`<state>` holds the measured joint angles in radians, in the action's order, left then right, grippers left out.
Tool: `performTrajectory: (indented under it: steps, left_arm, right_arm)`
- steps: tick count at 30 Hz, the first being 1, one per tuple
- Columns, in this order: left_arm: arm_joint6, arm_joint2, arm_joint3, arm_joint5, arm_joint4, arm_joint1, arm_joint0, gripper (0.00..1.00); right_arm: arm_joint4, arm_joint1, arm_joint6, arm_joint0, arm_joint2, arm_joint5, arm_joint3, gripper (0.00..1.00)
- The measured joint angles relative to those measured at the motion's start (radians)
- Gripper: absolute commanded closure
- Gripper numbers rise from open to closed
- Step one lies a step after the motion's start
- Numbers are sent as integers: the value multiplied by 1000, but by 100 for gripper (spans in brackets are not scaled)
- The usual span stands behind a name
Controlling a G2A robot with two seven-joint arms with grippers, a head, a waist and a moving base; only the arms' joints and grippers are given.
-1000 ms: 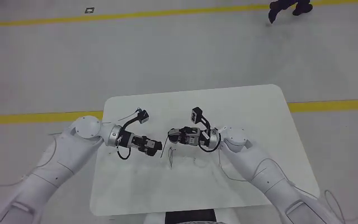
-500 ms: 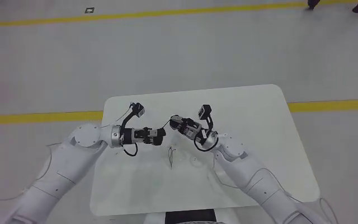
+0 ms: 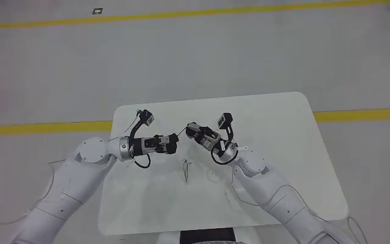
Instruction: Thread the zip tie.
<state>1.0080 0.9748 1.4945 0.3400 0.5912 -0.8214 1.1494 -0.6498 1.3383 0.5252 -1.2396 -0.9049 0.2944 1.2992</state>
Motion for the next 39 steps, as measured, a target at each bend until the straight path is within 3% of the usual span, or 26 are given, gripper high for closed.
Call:
performTrajectory:
  steps: [5,14,20,31,39]
  left_arm:
    - [-21,-3,3,-4,-7,-2,5,0]
    - [-126,1,-1,0,-27,-15,37,0]
    - [-139,-3,-19,0,-6,-36,39,0]
    - [-143,-8,-14,-5,-9,-39,42,0]
    - [-176,18,-23,0,39,-66,53,0]
  right_arm:
    - [0,0,-6,-3,-1,0,3,100]
    - [-7,13,-138,-54,-6,20,56,100]
    - [-16,30,-176,-52,24,6,46,100]
    - [-14,31,-188,-59,22,6,57,100]
    - [1,43,-257,-82,23,17,76,100]
